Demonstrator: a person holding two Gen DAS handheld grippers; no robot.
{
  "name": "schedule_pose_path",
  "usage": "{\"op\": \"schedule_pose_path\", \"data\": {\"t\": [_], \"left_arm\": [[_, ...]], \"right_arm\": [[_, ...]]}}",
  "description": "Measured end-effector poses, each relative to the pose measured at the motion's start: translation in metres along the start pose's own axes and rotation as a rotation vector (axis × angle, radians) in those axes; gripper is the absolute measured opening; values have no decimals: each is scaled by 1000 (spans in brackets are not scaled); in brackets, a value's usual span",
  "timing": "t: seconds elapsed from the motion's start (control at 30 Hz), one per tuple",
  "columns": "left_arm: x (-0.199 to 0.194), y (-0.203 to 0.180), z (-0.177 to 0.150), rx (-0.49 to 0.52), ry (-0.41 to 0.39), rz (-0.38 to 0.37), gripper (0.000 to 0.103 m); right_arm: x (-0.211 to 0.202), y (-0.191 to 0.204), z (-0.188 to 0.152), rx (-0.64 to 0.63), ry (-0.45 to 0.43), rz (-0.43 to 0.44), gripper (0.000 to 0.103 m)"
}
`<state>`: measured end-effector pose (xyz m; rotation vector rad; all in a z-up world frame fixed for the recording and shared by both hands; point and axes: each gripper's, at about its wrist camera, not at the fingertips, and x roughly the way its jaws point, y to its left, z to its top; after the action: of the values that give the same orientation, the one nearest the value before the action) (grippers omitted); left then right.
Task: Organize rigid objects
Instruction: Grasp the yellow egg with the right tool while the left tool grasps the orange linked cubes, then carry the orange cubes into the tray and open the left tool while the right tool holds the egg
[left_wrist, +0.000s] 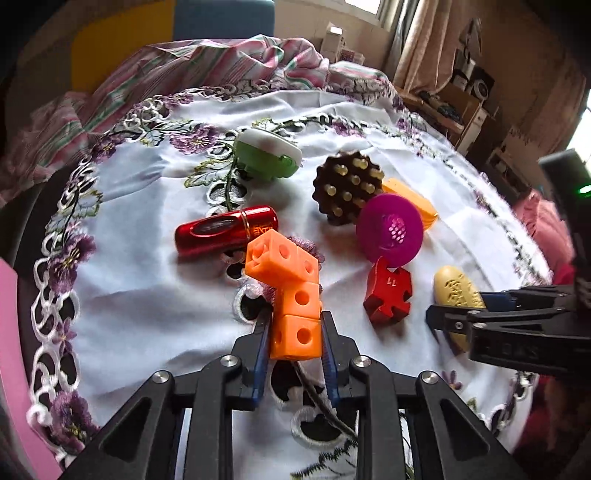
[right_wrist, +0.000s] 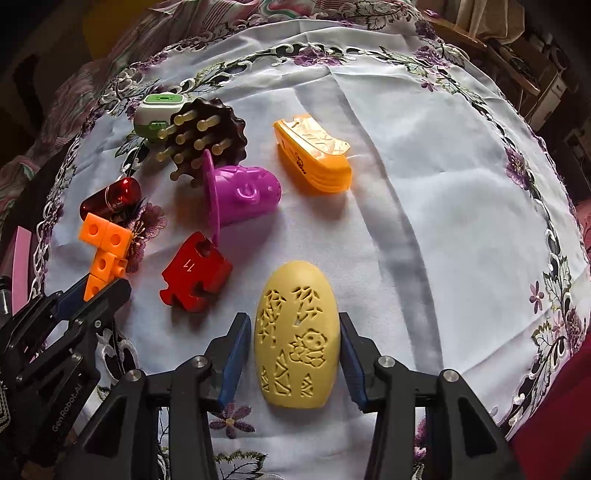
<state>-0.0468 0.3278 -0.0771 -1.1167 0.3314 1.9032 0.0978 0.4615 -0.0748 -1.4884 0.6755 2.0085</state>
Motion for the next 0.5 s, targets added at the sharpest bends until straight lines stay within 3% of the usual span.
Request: {"op": "schedule_pose_path", "data": {"t": [0.13,0.5], "left_arm": [[-22,10,-12,-60,-28,-22,25],[-83,37,-55,-175,-105,64,25]], "right_arm": [[-1,-1,0,-6,-5,-8,48],[-2,-3,0,-34,-14,-41,48]]}}
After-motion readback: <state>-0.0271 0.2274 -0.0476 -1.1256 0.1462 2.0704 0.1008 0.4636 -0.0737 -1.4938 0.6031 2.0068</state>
